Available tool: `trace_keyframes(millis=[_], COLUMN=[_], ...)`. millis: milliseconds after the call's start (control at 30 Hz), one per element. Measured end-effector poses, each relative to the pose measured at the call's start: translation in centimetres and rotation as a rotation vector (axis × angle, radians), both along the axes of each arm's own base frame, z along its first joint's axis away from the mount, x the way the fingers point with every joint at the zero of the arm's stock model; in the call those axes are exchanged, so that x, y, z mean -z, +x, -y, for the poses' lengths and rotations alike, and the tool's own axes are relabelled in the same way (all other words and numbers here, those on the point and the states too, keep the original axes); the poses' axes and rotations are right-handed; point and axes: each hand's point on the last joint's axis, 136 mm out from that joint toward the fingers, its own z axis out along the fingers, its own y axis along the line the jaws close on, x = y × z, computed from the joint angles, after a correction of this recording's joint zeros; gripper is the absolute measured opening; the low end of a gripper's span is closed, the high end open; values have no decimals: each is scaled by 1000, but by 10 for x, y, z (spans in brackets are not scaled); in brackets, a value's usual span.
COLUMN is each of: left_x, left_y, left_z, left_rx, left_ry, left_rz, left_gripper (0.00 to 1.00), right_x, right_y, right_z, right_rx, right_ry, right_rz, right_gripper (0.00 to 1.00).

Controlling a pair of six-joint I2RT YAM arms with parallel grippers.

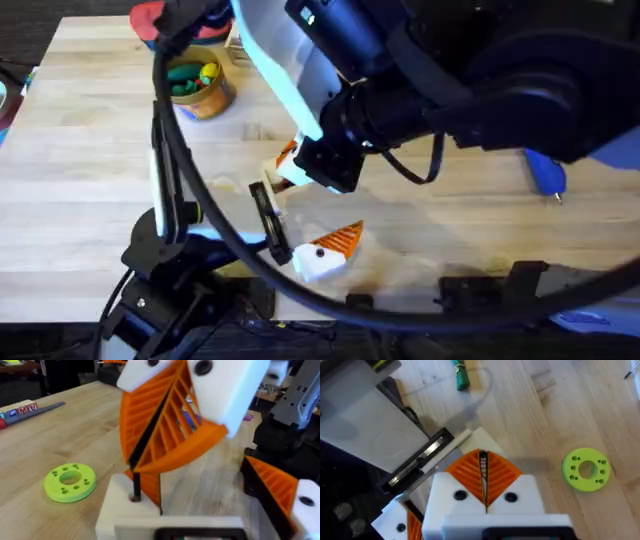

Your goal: Pick up the gripper from the table and insert it into the empty holder that is missing its gripper. Then pick up a screw, insert it into the mounting hole, and use the screwdriver to tighten it. Finally, clean up the table by picking up the vegetable and placing it into the bucket.

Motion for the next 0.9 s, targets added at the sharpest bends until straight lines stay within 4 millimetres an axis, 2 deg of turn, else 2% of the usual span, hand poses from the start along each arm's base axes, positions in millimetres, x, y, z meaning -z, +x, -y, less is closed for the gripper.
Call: trace_keyframes(millis=[700, 900], left_x=[0, 0], left_y=[0, 0], left_z=[0, 0], left_rx=[0, 0], left_ry=[0, 0], left_rz=[0, 0], left_gripper=[985, 985], right_x=[9, 18], right_y=[-1, 1], right_z=[1, -1], right_rx=[0, 1], right_ry=[-28, -51], right_rz=[-18, -34], right_gripper=[4, 4])
